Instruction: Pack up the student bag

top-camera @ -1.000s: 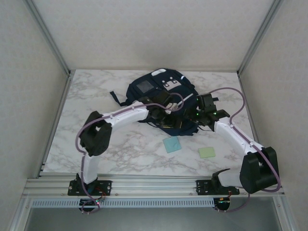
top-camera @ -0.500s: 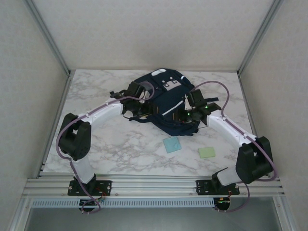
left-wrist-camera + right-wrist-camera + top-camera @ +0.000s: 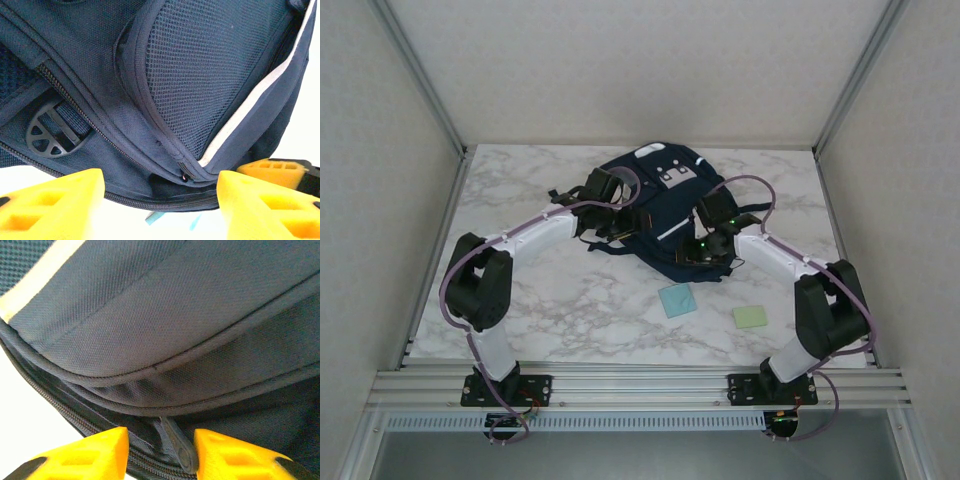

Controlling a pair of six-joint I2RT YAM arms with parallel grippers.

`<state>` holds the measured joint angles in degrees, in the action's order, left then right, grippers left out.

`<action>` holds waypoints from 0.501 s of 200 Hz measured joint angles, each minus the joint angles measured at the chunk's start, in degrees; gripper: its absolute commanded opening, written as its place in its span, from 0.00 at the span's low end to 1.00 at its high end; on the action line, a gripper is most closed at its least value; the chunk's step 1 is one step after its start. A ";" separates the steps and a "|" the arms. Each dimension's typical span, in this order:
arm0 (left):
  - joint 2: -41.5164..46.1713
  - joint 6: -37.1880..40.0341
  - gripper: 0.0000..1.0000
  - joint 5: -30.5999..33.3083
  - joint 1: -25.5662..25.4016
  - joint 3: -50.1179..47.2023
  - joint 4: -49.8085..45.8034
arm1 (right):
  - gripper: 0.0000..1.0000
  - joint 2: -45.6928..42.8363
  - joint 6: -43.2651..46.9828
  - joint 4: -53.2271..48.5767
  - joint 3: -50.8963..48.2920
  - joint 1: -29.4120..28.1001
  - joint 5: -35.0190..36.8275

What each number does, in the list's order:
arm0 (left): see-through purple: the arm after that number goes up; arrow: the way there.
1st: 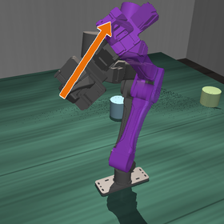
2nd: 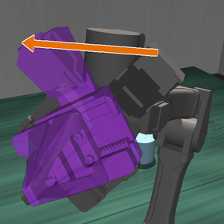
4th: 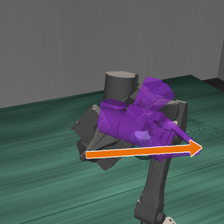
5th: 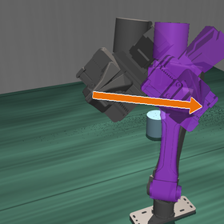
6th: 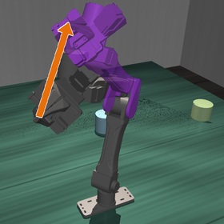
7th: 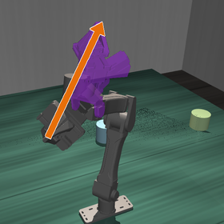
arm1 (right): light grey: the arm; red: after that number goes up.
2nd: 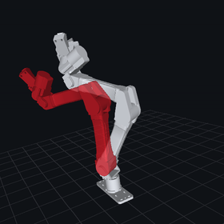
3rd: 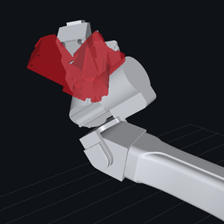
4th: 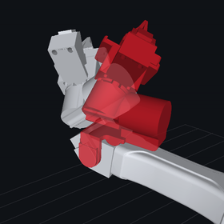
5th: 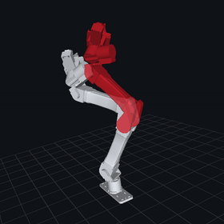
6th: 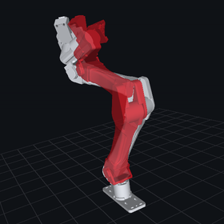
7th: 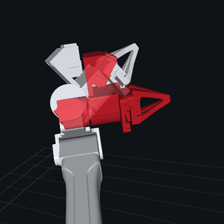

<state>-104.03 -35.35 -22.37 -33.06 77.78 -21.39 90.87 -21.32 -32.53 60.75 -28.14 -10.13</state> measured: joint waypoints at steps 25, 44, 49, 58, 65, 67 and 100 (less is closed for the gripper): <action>0.00 -0.52 0.61 0.22 0.02 0.00 0.35 | 0.27 1.01 0.94 -0.02 0.00 -0.81 0.76; 0.00 -0.72 0.61 0.22 0.02 0.00 0.42 | 0.12 1.60 1.14 -0.04 0.00 -1.01 1.36; 0.00 -0.74 0.61 0.22 0.00 0.00 0.42 | 0.07 1.84 1.07 -0.04 0.00 -1.01 1.49; 0.00 -0.98 0.62 0.22 0.00 -0.02 0.57 | 0.02 2.19 1.29 0.02 0.00 -1.01 1.49; 0.00 -1.33 0.63 0.17 0.00 -0.11 0.92 | 0.00 2.36 1.31 0.17 0.02 -1.05 1.44; 0.00 -1.51 0.63 0.15 0.02 -0.22 1.11 | 0.00 2.36 1.36 0.20 0.02 -1.05 1.42; -0.04 -4.28 0.73 -0.63 -0.31 -2.73 4.20 | 0.00 2.34 1.14 0.22 0.07 -1.05 1.01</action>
<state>-104.07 -39.64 -23.00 -33.36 75.05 -17.19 93.21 -20.18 -32.32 60.82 -29.19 -9.13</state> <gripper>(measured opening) 0.719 0.043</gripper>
